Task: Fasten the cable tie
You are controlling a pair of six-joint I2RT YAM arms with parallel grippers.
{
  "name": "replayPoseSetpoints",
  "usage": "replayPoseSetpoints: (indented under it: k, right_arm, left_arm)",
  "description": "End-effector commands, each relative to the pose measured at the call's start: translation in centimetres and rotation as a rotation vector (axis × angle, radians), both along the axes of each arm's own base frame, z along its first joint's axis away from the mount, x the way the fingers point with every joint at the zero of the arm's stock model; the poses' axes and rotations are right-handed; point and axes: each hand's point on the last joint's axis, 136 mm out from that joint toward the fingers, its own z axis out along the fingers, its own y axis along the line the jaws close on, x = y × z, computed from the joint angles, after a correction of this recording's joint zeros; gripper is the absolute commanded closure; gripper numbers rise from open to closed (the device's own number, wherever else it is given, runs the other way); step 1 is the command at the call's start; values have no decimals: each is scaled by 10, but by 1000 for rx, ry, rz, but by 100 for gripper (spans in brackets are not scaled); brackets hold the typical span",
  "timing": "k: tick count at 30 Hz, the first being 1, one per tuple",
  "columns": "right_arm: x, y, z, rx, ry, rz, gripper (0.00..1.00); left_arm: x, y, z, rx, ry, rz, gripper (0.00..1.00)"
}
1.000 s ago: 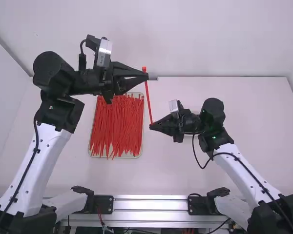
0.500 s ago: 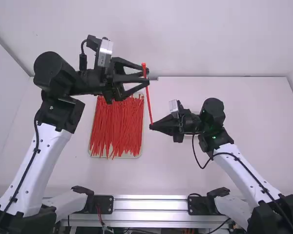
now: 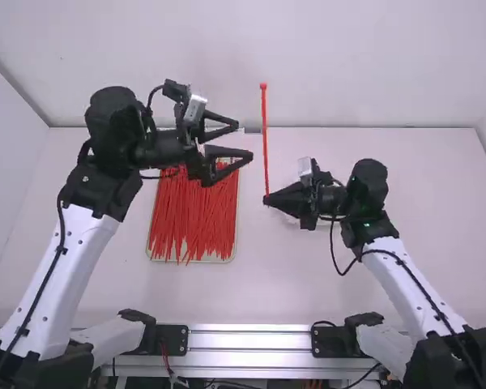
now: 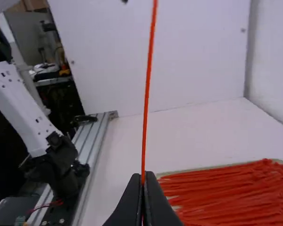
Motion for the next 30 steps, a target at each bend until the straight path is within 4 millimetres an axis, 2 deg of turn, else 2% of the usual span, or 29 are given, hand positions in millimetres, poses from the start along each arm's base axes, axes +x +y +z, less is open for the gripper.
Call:
replayPoseSetpoints:
  k: [1, 7, 9, 11, 12, 15, 18, 20, 25, 27, 29, 30]
  right_arm:
    - [9, -8, 13, 7, -3, -50, 100]
    - [59, -41, 12, 14, 81, -327, 100]
    - [69, -49, 11, 17, 91, -392, 100]
    - [88, -65, 10, 19, 98, -513, 100]
    - [89, -67, 10, 19, 98, -521, 100]
    - [116, -97, 6, 15, 117, -713, 100]
    - [130, -119, 3, -2, 140, -828, 100]
    - [134, -125, 4, -19, 135, -857, 100]
    - [163, -152, 0, -71, 168, -1027, 100]
    - [174, -164, -5, -104, 185, -1104, 100]
    - [192, -187, -17, -154, 231, -1240, 100]
    - [194, -190, -19, -160, 236, -1256, 100]
  left_arm:
    - [11, 5, -2, 52, -104, 61, 1]
    - [34, 12, -31, 95, -59, 175, 1]
    - [38, 14, -35, 104, -51, 194, 1]
    - [45, 17, -42, 114, -50, 232, 1]
    - [46, 17, -42, 114, -50, 235, 1]
    - [49, 17, -42, 107, -72, 239, 1]
    - [50, 18, -41, 105, -78, 244, 1]
    - [50, 18, -41, 105, -81, 244, 1]
    - [50, 17, -41, 118, -113, 238, 1]
    - [50, 17, -41, 118, -112, 240, 1]
    - [52, 22, -41, 118, -109, 252, 1]
    - [53, 22, -41, 118, -109, 253, 1]
